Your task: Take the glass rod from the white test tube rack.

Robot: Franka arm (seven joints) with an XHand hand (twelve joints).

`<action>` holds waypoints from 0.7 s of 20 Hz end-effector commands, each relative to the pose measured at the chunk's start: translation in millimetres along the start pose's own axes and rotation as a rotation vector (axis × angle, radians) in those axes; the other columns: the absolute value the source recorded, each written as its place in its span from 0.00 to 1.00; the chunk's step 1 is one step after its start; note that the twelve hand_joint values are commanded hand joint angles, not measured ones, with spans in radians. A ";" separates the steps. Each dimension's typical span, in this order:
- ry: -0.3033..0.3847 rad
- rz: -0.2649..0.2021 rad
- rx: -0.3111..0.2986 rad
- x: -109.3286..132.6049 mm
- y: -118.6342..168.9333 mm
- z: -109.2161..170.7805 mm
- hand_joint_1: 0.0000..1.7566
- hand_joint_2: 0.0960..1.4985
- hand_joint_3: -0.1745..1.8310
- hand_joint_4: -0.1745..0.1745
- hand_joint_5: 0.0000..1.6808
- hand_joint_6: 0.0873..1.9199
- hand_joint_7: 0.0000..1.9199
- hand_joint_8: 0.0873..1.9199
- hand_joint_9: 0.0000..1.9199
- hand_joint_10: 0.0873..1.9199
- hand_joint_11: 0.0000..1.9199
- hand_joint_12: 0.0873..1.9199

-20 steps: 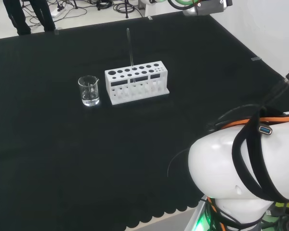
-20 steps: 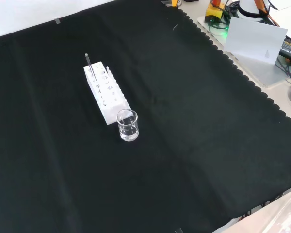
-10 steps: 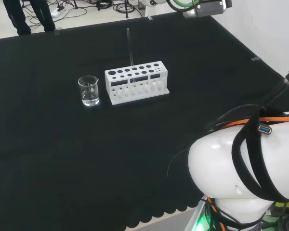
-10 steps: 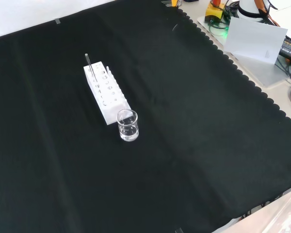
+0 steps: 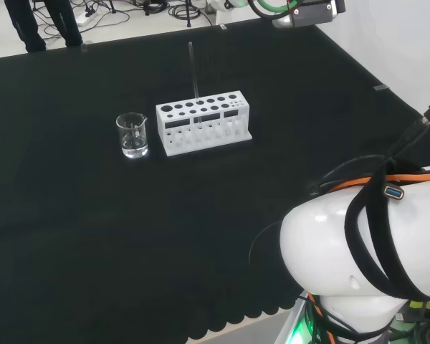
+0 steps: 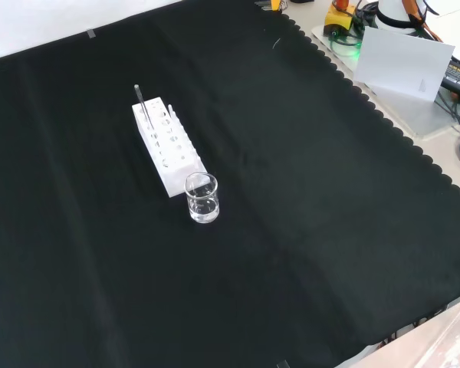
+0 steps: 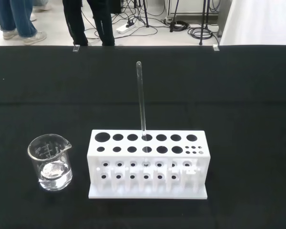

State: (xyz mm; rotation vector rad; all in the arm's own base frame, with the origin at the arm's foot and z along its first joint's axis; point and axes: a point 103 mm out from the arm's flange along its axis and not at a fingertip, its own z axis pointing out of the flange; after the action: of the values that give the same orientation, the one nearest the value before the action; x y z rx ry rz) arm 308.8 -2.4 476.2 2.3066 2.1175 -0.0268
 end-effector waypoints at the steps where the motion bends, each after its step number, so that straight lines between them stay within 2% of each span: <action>1: -0.002 -0.002 0.009 4.9 4.4 2.7 0.33 0.56 0.22 0.35 0.00 0.00 0.00 0.24 0.00 0.38 0.00 0.56; 8: 0.011 -0.031 0.012 15.3 24.0 -0.8 0.33 0.56 0.22 0.35 0.00 0.00 0.00 0.28 0.00 0.41 0.00 0.61; 14: 0.022 -0.038 0.017 13.3 52.1 4.3 0.32 0.56 0.22 0.35 0.00 0.00 0.00 0.32 0.01 0.42 0.00 0.63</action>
State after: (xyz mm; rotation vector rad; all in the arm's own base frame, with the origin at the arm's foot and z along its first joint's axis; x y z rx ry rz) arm 338.8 8.4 471.6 2.2954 2.1657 -0.0443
